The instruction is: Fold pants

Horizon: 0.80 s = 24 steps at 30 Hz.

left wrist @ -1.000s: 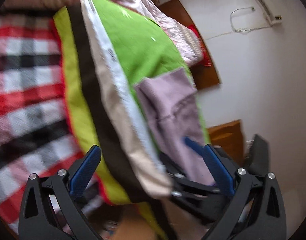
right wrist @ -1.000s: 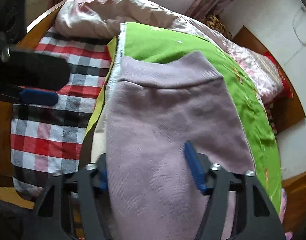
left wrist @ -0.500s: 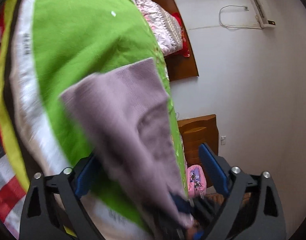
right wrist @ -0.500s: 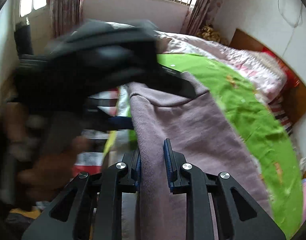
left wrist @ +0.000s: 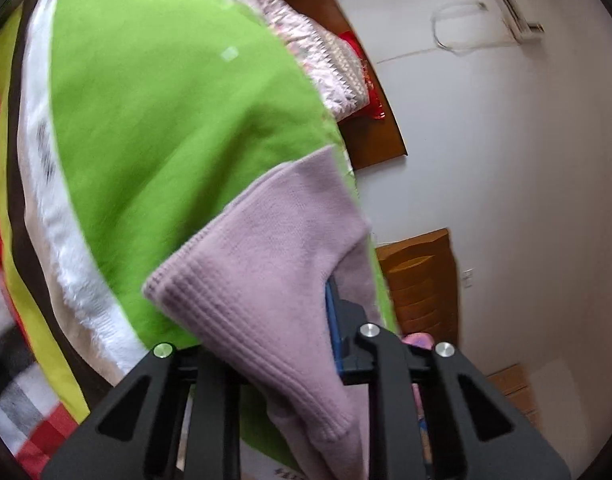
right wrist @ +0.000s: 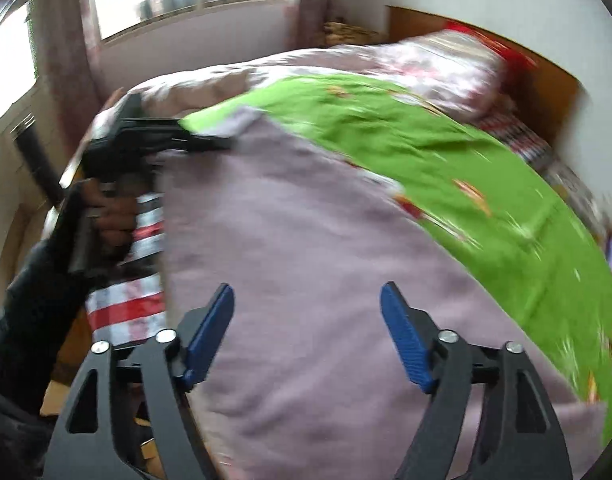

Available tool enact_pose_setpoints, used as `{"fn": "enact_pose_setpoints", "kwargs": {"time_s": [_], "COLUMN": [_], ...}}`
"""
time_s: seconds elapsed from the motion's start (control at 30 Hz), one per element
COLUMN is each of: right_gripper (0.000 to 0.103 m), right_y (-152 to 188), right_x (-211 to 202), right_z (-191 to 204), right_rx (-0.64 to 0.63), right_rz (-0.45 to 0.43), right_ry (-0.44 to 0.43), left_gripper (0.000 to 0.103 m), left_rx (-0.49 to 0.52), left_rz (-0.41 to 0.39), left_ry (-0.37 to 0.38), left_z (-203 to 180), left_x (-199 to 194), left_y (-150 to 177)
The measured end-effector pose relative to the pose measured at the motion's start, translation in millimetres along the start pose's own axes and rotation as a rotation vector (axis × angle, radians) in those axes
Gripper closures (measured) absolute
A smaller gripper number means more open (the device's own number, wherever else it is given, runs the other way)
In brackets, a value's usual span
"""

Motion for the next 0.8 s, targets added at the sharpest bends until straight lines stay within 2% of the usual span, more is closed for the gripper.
{"fn": "enact_pose_setpoints", "kwargs": {"time_s": [0.07,0.13,0.17,0.3,0.33,0.37,0.43,0.53,0.6,0.63,0.7,0.77,0.8], "right_gripper": [0.032,0.027,0.026,0.026,0.027,0.027,0.026,0.025,0.025,0.024,0.024,0.024,0.024], "right_y": [9.3,30.2,29.7,31.8,31.2,28.9,25.7,44.7,70.6,83.9,116.5,146.0,164.7], "right_x": [7.3,31.2,31.9,29.1,20.3,1.5,-48.1,-150.2,-208.6,-230.3,-267.3,-284.7,-289.8], "right_z": [-17.6,-24.3,-26.2,-33.4,-35.9,-43.7,-63.2,-110.1,-133.0,-139.7,-150.4,-155.2,-157.2], "right_rx": [0.014,0.007,-0.007,0.063,0.094,0.149,0.229,0.349,0.405,0.425,0.468,0.505,0.531], "right_rz": [0.03,0.132,0.093,0.061,0.033,-0.035,-0.188,-0.419,-0.518,-0.548,-0.593,-0.598,-0.591], "right_ry": [0.027,0.013,0.006,-0.057,-0.075,-0.085,-0.074,0.045,0.117,0.15,0.207,0.239,0.253], "left_gripper": [0.084,0.084,0.084,0.084,0.084,0.084,0.084,0.084,0.084,0.084,0.084,0.083,0.083], "left_rx": [0.066,0.152,0.199,0.461,0.523,0.572,0.711,0.895,1.026,1.089,1.234,1.4,1.445], "left_rz": [-0.051,-0.091,-0.111,-0.192,-0.21,-0.222,-0.25,-0.284,-0.298,-0.291,-0.221,-0.16,-0.127], "left_ry": [-0.013,-0.024,-0.029,-0.026,-0.017,-0.015,-0.025,-0.033,-0.069,-0.093,-0.146,-0.223,-0.247], "left_z": [-23.0,-59.3,-78.2,-186.1,-214.6,-233.7,-276.8,-317.7,-327.4,-326.4,-314.4,-291.7,-278.4], "left_x": [-13.8,-28.6,-36.0,-66.5,-70.8,-73.0,-73.8,-57.4,-35.2,-21.0,21.4,65.6,79.4], "left_y": [-2.2,-0.9,1.2,34.9,48.0,60.3,102.4,174.7,233.4,262.8,331.0,390.6,406.6]}}
Point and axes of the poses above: each gripper's, at about its wrist camera, not at the fingertips, and x roughly the way its jaws point, z to its left, y to its underside, the point moved 9 cm from there along x, roughly the way its jaws point, and after that the axes turned 14 degrees about -y, right-handed, at the moved point
